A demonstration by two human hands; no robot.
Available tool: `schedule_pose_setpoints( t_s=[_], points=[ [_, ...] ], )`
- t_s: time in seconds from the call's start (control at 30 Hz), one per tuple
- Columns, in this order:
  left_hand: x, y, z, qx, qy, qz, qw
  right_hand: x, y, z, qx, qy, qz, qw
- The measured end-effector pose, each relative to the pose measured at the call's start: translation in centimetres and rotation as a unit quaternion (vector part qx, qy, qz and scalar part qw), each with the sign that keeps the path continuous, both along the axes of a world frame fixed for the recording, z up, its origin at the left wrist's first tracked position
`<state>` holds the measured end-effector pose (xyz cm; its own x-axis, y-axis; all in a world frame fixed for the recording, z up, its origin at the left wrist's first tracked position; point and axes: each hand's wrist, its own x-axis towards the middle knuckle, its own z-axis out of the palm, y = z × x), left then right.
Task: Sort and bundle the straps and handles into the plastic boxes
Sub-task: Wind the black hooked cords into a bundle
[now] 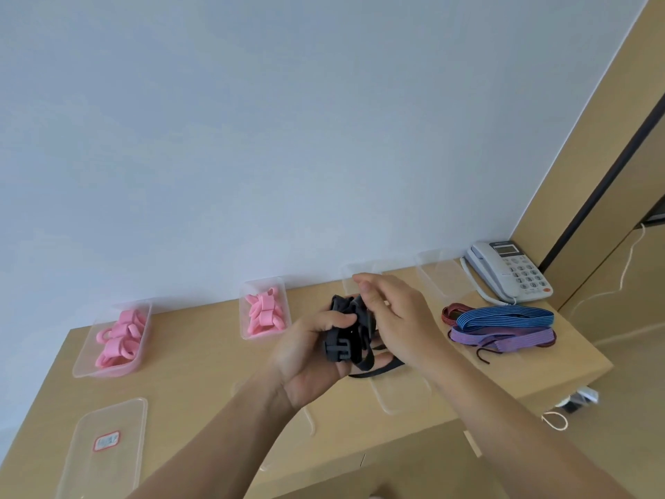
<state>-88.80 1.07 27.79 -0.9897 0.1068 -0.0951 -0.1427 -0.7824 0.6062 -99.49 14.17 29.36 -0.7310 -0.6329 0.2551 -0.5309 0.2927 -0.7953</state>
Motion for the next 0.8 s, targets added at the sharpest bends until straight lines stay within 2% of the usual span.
schedule_pose_setpoints(
  t_s=[0.07, 0.17, 0.33, 0.4, 0.47, 0.6, 0.7, 0.8],
  points=[
    [-0.8, -0.5, -0.7, 0.022, 0.008, -0.004, 1.000, -0.8, -1.0, -0.4, 0.003, 0.013, -0.003, 1.000],
    [-2.4, -1.6, -1.6, -0.015, 0.013, 0.006, 1.000, -2.8, -2.1, -1.1, 0.024, 0.004, 0.003, 1.000],
    [-6.6, -2.9, -2.6, -0.076, -0.089, 0.079, 0.990, -7.6, -4.1, -2.5, 0.042, -0.143, 0.031, 0.988],
    [-8.8, -3.2, -3.4, -0.161, -0.137, 0.132, 0.968, -9.4, -4.7, -3.7, 0.038, -0.183, 0.023, 0.982],
    [-10.8, -3.6, -4.2, -0.247, -0.189, 0.187, 0.932, -10.8, -5.2, -5.4, 0.036, -0.192, -0.003, 0.981],
    [-14.6, -4.2, -6.6, -0.338, -0.243, 0.220, 0.882, -13.1, -5.9, -9.2, 0.053, -0.187, -0.021, 0.981],
    [-17.4, -4.3, -7.9, -0.336, -0.258, 0.222, 0.878, -14.9, -6.2, -11.0, 0.031, -0.275, 0.024, 0.961],
    [-20.2, -4.6, -9.1, -0.281, -0.273, 0.210, 0.896, -17.3, -6.1, -12.1, 0.034, -0.355, 0.048, 0.933]
  ],
)
